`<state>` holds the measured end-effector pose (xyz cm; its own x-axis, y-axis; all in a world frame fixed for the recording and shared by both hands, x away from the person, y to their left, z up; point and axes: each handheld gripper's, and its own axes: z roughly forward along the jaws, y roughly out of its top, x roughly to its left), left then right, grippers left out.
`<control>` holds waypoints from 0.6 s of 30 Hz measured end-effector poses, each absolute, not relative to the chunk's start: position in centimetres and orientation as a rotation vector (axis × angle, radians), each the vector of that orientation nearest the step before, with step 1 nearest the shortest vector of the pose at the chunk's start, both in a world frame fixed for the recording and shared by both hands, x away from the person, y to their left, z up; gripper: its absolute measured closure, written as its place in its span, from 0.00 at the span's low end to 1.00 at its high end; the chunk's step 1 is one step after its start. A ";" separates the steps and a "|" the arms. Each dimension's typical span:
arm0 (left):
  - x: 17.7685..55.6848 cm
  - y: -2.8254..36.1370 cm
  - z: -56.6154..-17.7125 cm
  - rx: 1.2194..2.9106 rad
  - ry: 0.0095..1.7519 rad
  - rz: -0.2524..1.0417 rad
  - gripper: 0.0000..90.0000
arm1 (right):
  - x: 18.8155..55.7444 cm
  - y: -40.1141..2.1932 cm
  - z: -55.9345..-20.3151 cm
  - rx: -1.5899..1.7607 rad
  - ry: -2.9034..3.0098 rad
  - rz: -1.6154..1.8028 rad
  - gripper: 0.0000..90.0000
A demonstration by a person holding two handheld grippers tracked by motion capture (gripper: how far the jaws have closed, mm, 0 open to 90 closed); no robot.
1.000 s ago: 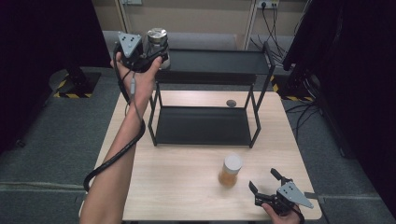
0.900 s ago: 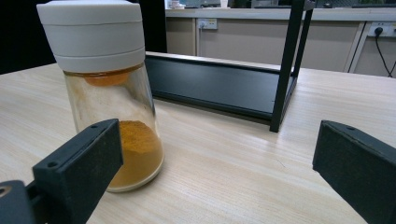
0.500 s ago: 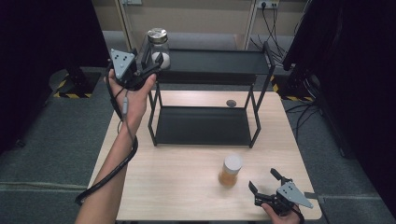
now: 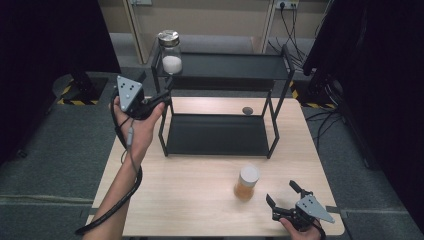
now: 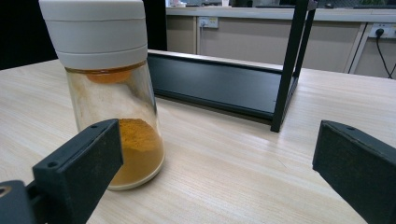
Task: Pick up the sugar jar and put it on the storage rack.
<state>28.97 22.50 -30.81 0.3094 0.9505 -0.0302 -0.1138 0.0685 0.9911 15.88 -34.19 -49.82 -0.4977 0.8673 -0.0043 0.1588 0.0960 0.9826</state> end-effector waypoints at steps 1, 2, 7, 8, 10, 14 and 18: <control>28.8 22.5 -31.3 1.216 0.912 0.996 0.19 | 15.9 -34.2 -49.8 1.011 1.752 1.449 0.02; 28.6 22.6 -31.6 1.220 0.911 0.992 0.19 | 15.9 -34.2 -49.8 1.011 1.752 1.448 0.02; 27.9 22.8 -32.9 1.227 0.909 0.979 0.19 | 15.9 -34.2 -49.8 1.012 1.751 1.448 0.02; 27.8 22.8 -33.2 1.231 0.908 0.978 0.19 | 15.9 -34.2 -49.8 1.012 1.751 1.448 0.02; 27.5 22.9 -33.7 1.235 0.907 0.974 0.19 | 15.9 -34.2 -49.8 1.011 1.752 1.446 0.02; 27.0 23.1 -34.6 1.243 0.909 0.968 0.19 | 15.9 -34.1 -49.8 1.011 1.754 1.443 0.02; 26.2 23.2 -36.2 1.263 0.913 0.969 0.19 | 15.9 -34.1 -49.8 1.009 1.753 1.443 0.02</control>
<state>26.21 23.15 -36.15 0.3358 0.9417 -0.0219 -0.0779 0.0509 0.9957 15.88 -34.12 -49.79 -0.4968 0.8678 -0.0082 0.1586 0.1001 0.9823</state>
